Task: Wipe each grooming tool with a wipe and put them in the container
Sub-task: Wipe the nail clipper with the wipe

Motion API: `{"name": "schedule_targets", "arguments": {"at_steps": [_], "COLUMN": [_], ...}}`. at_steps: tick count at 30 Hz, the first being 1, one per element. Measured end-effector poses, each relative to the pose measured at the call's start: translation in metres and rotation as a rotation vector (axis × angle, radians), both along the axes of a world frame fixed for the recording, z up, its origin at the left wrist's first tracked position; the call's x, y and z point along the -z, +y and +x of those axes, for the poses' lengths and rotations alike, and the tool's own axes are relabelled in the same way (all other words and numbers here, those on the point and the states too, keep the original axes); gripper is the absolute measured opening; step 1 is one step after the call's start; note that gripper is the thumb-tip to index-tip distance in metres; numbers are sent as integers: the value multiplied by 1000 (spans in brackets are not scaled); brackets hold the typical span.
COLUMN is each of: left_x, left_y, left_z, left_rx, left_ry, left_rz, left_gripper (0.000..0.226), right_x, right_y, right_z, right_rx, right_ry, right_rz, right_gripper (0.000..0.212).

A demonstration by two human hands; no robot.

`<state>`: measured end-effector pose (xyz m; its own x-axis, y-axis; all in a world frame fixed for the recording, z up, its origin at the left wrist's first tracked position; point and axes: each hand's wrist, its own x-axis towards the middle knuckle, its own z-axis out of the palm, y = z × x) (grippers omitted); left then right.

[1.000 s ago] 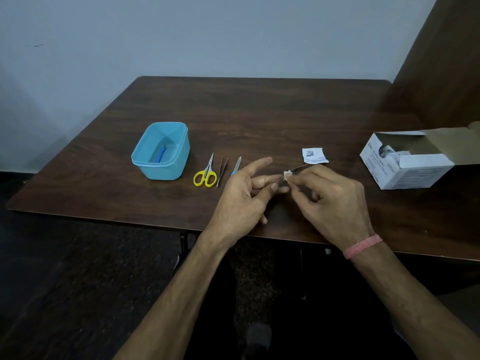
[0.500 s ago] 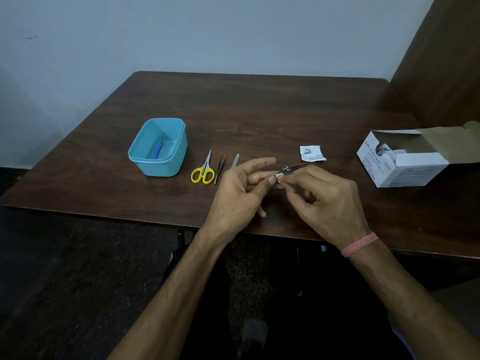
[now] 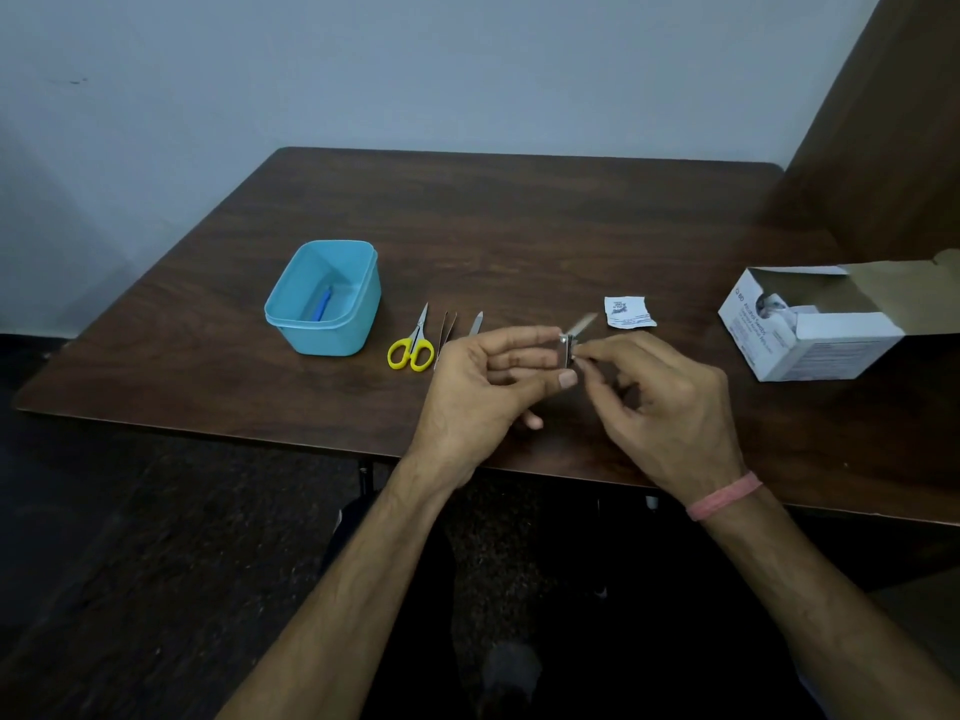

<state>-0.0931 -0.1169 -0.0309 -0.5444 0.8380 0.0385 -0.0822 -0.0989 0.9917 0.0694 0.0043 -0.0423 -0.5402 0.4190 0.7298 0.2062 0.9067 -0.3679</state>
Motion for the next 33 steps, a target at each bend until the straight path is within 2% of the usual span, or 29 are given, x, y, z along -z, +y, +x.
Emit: {"name": "schedule_targets", "arguments": {"at_steps": [8, 14, 21, 26, 33], "left_x": [1, 7, 7, 7, 12], "left_y": [0, 1, -1, -1, 1], "left_z": [2, 4, -1, 2, 2], "left_rx": [-67, -18, 23, 78, 4], "left_ry": [79, 217, 170, 231, 234], "left_rz": [-13, -65, -16, -53, -42], "left_gripper": [33, 29, 36, 36, 38], "right_x": [-4, -3, -1, 1, 3], "right_y": [-5, -3, -3, -2, -2], "right_z": [1, 1, 1, 1, -1], "right_rx": [39, -12, -25, 11, -43], "right_ry": [74, 1, -41, -10, -75], "right_rz": [-3, 57, 79, 69, 83], "right_gripper": [7, 10, 11, 12, 14]}}
